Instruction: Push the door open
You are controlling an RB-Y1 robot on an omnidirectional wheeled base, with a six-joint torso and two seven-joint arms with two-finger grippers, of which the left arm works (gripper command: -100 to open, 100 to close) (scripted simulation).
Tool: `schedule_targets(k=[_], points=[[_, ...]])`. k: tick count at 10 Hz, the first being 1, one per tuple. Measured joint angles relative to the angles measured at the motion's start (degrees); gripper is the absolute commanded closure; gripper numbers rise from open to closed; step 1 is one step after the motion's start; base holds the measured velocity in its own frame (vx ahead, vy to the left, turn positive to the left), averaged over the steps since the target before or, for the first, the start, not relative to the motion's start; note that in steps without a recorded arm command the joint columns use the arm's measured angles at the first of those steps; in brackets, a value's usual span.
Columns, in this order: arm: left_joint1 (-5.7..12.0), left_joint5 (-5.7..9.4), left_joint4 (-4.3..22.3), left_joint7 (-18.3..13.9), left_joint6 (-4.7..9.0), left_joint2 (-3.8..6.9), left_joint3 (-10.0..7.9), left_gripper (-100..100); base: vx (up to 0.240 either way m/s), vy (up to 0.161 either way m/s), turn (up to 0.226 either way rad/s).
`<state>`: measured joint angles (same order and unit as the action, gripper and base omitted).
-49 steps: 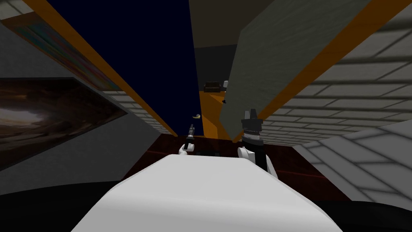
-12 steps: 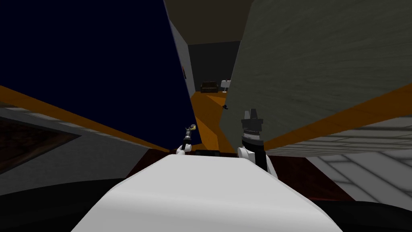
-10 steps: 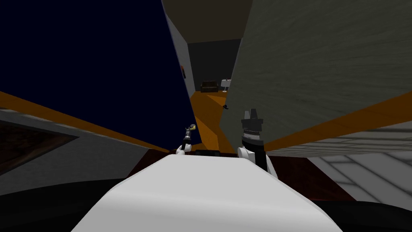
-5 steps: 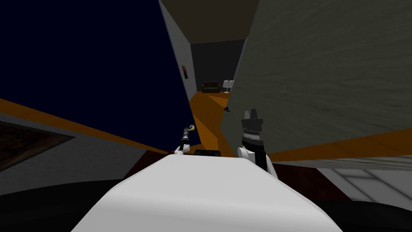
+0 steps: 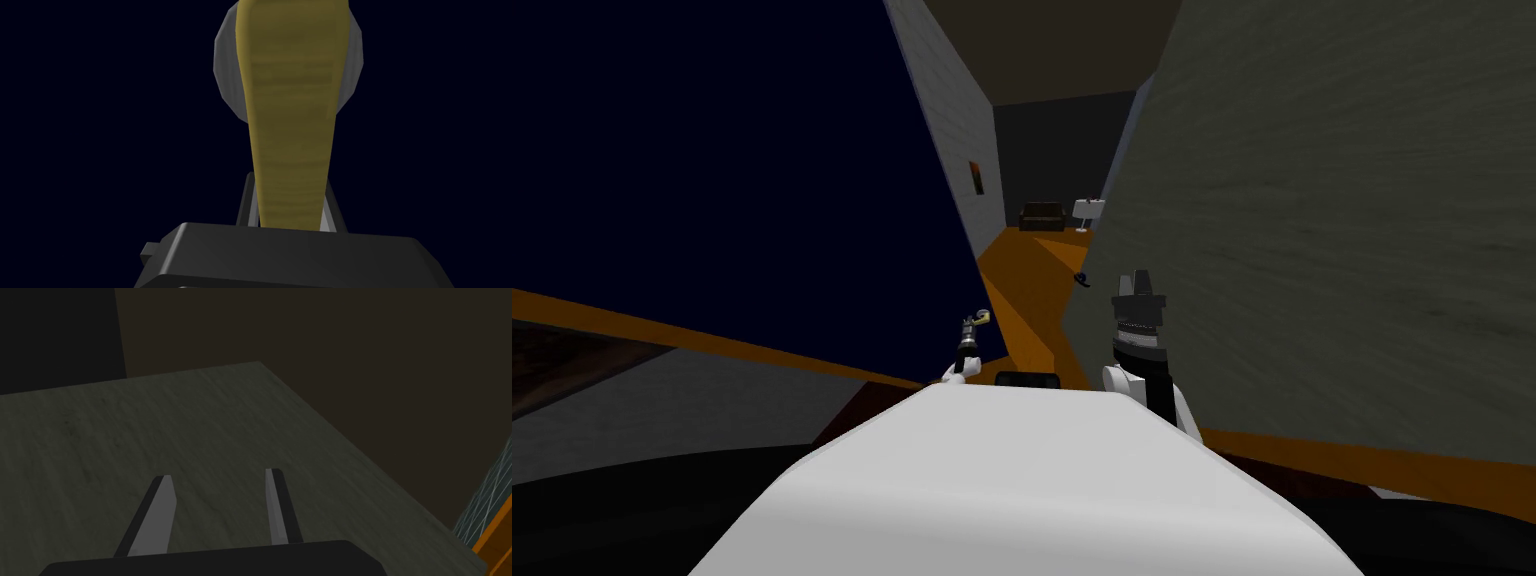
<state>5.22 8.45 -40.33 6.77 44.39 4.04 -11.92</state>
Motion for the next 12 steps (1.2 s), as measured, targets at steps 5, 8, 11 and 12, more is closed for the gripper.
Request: schedule_targets(k=[5, 8, 11, 12], points=[[-0.09, 2.05, 0.09, 0.73, 0.12, -0.32, -3.73, 100, 0.179, -0.071, 0.086], [-0.41, 2.99, -0.44, 1.34, -0.19, -1.08, -5.52, 100, 0.157, -0.05, 0.066], [-0.2, 3.7, 0.69, 1.39, 0.55, -0.79, -6.75, 100, 0.109, -0.01, 0.043], [-0.79, 3.94, 0.06, 1.59, 0.19, -0.81, -7.15, 100, 0.169, -0.025, 0.044]])
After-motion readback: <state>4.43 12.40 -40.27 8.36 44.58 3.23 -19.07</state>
